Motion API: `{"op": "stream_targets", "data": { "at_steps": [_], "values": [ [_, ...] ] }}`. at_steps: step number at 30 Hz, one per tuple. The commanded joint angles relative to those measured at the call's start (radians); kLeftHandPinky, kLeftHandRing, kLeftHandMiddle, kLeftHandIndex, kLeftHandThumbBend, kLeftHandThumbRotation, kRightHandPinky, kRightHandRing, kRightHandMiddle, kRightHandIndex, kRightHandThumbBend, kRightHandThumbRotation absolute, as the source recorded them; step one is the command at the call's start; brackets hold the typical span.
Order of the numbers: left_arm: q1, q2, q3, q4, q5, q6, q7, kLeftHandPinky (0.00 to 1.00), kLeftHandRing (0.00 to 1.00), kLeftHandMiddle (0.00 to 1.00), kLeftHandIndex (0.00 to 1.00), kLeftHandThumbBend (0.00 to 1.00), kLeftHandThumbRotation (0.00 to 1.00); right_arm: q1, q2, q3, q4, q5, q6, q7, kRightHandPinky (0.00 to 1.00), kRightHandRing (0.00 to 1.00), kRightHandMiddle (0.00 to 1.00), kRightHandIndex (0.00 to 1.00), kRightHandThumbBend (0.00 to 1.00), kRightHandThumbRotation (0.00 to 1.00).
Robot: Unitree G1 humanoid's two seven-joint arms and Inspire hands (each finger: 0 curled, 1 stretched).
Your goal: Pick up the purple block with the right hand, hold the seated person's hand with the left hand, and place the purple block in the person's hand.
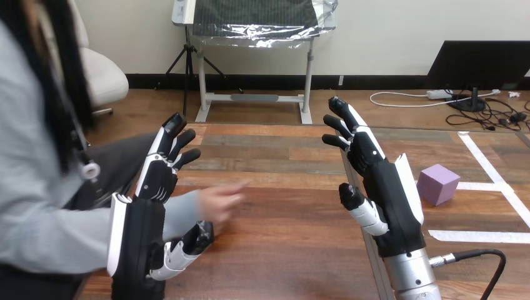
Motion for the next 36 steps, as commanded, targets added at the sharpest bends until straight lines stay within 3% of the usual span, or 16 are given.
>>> {"op": "stream_targets", "data": {
  "at_steps": [1,36],
  "values": [
    [-0.049,0.001,0.015,0.002,0.005,-0.022,0.005,0.80,0.89,0.93,0.92,1.00,0.84,-0.039,-0.010,-0.015,0.000,0.014,-0.018,0.003,0.82,0.90,0.95,0.93,1.00,0.93],
    [-0.048,0.004,0.036,-0.004,0.012,-0.010,0.008,0.80,0.88,0.93,0.92,1.00,0.82,-0.055,-0.014,-0.017,0.021,-0.001,-0.016,-0.006,0.82,0.90,0.94,0.93,1.00,0.94]
  ]
}}
